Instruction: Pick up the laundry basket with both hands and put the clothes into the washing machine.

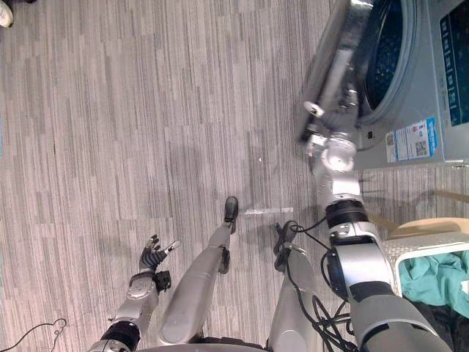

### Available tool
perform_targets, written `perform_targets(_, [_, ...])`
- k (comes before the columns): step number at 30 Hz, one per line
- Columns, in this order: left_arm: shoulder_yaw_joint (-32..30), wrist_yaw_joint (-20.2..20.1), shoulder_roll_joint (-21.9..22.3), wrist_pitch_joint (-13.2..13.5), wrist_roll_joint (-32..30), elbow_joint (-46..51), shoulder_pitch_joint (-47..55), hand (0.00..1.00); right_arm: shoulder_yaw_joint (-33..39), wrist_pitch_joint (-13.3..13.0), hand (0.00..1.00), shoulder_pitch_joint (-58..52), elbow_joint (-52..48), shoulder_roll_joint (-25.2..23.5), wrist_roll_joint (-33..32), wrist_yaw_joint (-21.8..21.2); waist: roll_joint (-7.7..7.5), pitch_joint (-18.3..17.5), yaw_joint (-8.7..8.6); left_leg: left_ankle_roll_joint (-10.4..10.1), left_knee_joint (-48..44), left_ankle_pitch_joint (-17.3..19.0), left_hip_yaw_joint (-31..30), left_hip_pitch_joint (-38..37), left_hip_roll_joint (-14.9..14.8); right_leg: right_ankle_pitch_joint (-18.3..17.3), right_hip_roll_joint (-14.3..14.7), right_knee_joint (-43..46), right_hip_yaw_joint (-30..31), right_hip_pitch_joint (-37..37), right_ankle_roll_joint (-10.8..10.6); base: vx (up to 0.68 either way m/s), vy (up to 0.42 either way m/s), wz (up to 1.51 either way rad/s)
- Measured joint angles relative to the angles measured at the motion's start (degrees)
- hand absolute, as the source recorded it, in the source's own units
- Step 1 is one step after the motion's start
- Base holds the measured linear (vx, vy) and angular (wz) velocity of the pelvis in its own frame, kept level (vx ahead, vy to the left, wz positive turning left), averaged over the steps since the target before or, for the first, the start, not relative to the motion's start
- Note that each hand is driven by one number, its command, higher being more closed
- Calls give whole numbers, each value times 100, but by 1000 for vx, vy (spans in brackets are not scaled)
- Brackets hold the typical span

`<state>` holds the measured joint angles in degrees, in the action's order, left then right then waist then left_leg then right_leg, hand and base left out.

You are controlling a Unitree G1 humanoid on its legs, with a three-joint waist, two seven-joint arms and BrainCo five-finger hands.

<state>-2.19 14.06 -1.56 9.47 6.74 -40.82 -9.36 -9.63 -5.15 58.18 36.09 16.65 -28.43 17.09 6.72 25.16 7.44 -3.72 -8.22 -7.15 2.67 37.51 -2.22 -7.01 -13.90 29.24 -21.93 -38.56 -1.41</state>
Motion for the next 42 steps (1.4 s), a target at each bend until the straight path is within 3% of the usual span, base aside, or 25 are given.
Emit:
perform_targets(2, [65,5,29,6,28,182,-80,0,-168,7,0,594,-115,-298,-98,18,52,59,43,136,40,-100,-142,51,75,-185,-160,373,-94,-105,16,7,-69,50])
perform_targets(5, [306,13,19,86,39,520,-100,0,-478,-122,0,1787,-156,-363,-93,-284,90,78,385,-12,323,-327,-310,130,90,-368,-278,569,-387,-188,64,22,-79,68])
perform_targets(7, [417,15,-13,95,35,636,-98,0,-470,-256,0,2427,-157,-365,-94,-306,92,78,499,-11,457,-603,-467,134,160,-554,-371,779,-464,-172,64,66,-89,92])
perform_targets(10, [694,-9,-82,111,36,776,-98,0,-461,-401,0,3015,-153,-167,-140,-325,92,77,597,-91,567,-679,-754,87,265,-788,-424,939,-396,-81,-18,76,-92,72])
perform_targets(13, [882,-22,-107,112,39,832,-86,0,-463,-460,0,3041,-154,134,-254,-331,89,76,584,-91,594,-680,-709,-2,269,-790,-410,947,-282,-45,-19,47,-71,1])
perform_targets(16, [963,-24,-117,109,43,894,-206,0,-443,-465,0,2571,-541,582,-297,-302,86,77,392,-89,624,-680,-531,-138,222,-721,-289,745,-19,9,-75,3,-52,-43])
perform_targets(19, [1126,-6,-230,93,33,886,-644,0,-429,-511,0,1106,-2007,800,-252,-331,75,77,110,-87,677,-677,-157,-322,27,-364,25,260,403,79,-114,-18,-15,-90])
perform_targets(22, [1143,112,-538,62,-53,829,-1488,0,-539,-599,0,-506,-2903,814,-229,-746,47,90,-307,-84,855,-672,194,-440,-132,19,318,-218,840,20,-152,-45,22,-100])
perform_targets(24, [1157,143,-997,25,-134,593,-2511,0,-789,-554,0,-1577,-3021,833,31,-1117,-81,122,-563,-83,926,-670,485,-444,-245,331,529,-568,1194,-96,-182,-62,30,-95])
perform_targets(27, [1163,236,-1444,-24,-191,112,-3571,0,-959,-497,0,-2459,-3022,698,300,-1431,-214,160,-741,-81,982,-671,758,-445,-324,605,684,-812,1482,-191,-188,-41,18,-69])
perform_targets(29, [1164,265,-1998,-60,-282,-311,-4392,0,-974,-442,0,-3123,-3056,302,603,-1659,-351,168,-919,-13,982,-623,1003,-428,-387,756,787,-959,1715,-293,-188,-32,0,-58])
perform_targets(34, [1159,265,-2646,-125,-295,-519,-5461,0,-923,-447,0,-4210,-3737,-63,902,-1879,-483,171,-1064,104,770,-488,1454,-144,-544,1048,959,-1318,2050,-534,-230,-11,-9,-46])
perform_targets(36, [1158,266,-3024,-192,-308,-715,-6089,0,-804,-458,0,-4547,-4252,-257,994,-1970,-695,170,-1174,150,469,-338,1667,222,-700,1402,1086,-1713,2202,-702,-220,-2,-4,-58])
perform_targets(42, [1190,484,-3117,-267,-525,-696,-6643,0,-376,-628,0,-5324,-5128,-403,998,-1947,-983,200,-1303,181,-745,363,1908,915,-1150,1843,1310,-2335,2488,-739,-273,-9,5,-39])
